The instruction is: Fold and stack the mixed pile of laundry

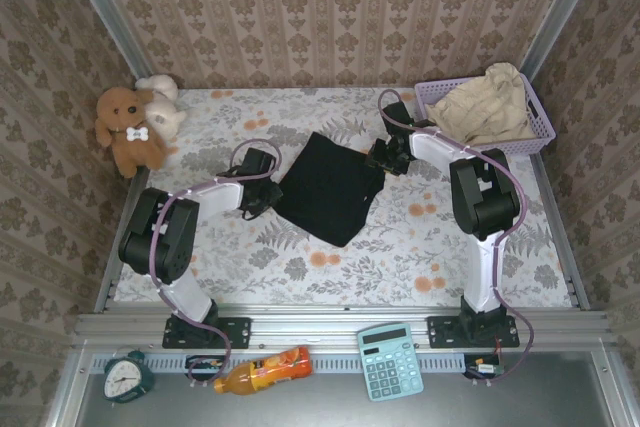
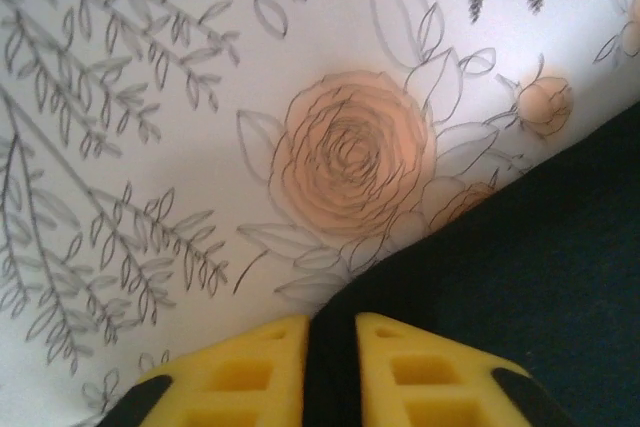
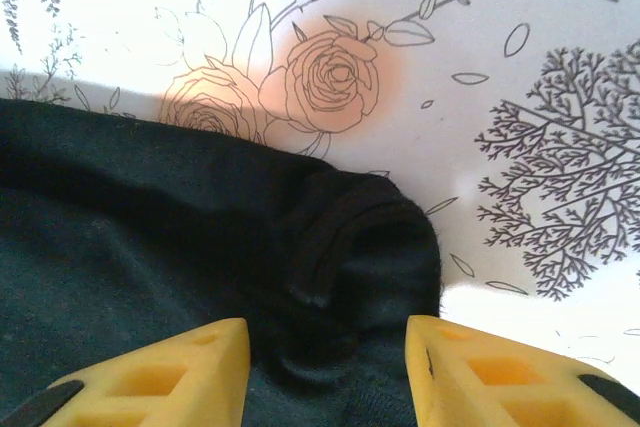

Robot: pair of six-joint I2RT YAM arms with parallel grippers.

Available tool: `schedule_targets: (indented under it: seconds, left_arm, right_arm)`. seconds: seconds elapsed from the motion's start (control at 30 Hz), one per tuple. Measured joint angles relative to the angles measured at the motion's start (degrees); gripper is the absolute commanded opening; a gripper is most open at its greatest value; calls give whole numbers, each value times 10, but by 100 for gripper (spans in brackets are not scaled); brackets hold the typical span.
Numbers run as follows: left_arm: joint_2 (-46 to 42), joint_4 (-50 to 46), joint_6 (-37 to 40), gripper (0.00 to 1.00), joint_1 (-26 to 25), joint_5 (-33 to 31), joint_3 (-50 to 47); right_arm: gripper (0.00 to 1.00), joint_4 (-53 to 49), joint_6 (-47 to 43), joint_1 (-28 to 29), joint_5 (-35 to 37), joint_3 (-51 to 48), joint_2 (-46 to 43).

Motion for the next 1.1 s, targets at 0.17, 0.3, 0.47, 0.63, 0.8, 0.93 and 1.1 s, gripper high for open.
schedule_targets:
  seconds: [0.17, 0.3, 0.47, 0.63, 0.8, 0.93, 1.1]
  left_arm:
    - [22, 2, 5, 19, 7, 4, 24]
    - [27, 0, 10, 21, 7, 7, 30]
    - [35, -14, 13, 20, 8, 7, 42]
    - [45, -39, 12, 19, 8, 6, 60]
    - [49, -46, 12, 18, 8, 5, 66]
    - [51, -50, 12, 25, 8, 5, 70]
    - [59, -56, 21, 66, 6, 24, 92]
  right_arm:
    - [28, 0, 2, 0, -8, 1, 5]
    - [11, 4, 4, 1, -20, -1, 5]
    - [0, 8, 10, 1, -24, -12, 0]
    - [0, -13, 7, 0, -15, -23, -50]
    - [0, -22, 5, -8, -7, -97, -175]
    - [0, 2, 14, -19, -10, -169, -191]
    - [50, 7, 19, -33, -3, -185, -109]
